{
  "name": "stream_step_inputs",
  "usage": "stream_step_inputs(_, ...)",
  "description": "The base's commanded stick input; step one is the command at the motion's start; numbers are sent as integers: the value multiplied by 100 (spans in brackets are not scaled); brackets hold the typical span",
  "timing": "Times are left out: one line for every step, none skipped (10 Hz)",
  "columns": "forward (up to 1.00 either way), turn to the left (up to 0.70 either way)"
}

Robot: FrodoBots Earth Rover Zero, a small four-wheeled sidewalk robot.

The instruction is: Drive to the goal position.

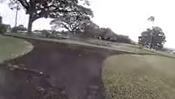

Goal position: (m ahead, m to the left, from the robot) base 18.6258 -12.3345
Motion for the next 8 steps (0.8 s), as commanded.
stream_step_inputs(100, 0)
stream_step_inputs(100, 0)
stream_step_inputs(100, 0)
stream_step_inputs(100, 0)
stream_step_inputs(100, 19)
stream_step_inputs(100, 38)
stream_step_inputs(100, 24)
stream_step_inputs(100, 11)
